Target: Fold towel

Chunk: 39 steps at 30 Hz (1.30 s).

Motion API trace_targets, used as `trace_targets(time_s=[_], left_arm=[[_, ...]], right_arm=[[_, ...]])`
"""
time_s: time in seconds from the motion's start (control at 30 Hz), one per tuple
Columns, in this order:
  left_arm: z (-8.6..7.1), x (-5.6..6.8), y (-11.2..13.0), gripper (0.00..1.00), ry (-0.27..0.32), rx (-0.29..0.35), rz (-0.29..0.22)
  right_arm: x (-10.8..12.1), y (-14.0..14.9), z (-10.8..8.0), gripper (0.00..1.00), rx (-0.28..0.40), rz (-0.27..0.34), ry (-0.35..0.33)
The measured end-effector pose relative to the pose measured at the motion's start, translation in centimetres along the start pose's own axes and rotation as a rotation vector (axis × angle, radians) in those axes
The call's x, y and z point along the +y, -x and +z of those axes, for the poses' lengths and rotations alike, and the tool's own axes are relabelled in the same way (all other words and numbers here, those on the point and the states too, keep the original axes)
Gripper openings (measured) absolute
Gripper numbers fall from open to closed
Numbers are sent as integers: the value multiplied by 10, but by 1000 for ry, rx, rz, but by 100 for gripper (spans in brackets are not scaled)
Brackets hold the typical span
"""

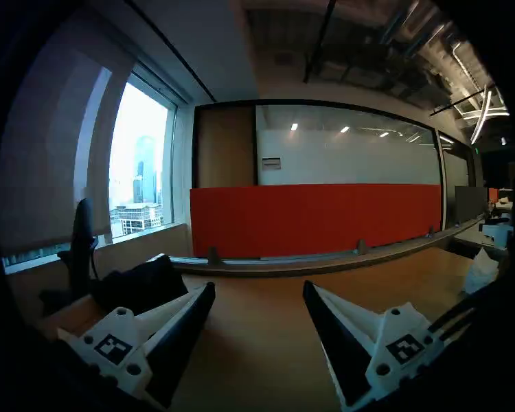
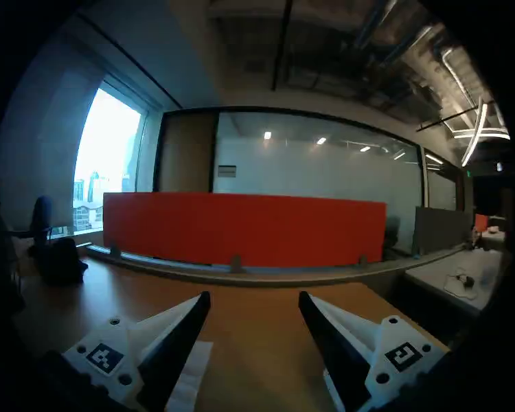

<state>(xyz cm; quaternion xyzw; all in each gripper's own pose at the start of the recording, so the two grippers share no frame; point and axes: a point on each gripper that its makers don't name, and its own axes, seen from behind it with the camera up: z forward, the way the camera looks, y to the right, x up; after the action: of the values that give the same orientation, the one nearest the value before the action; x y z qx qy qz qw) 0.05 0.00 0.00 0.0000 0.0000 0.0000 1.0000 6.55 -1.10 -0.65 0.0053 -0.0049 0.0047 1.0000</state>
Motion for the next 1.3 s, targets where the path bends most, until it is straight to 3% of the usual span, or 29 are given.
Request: trace_targets(time_s=[0.23, 0.4, 0.6, 0.93, 1.3], left_arm=[[-1, -2, -42, 95, 1, 3, 5], [0, -6, -60, 95, 2, -6, 3], [-3, 0, -70, 95, 40, -39, 12], [-13, 34, -71, 95, 201, -133, 61], [-21, 54, -57, 95, 322, -232, 57]], right_arm=[[-4, -46, -6, 100, 2, 0, 7], [-9, -66, -9, 100, -3, -7, 7], [-11, -80, -13, 100, -36, -26, 3], [-31, -86, -26, 100, -114, -74, -137], [-59, -72, -37, 100, -211, -142, -303]])
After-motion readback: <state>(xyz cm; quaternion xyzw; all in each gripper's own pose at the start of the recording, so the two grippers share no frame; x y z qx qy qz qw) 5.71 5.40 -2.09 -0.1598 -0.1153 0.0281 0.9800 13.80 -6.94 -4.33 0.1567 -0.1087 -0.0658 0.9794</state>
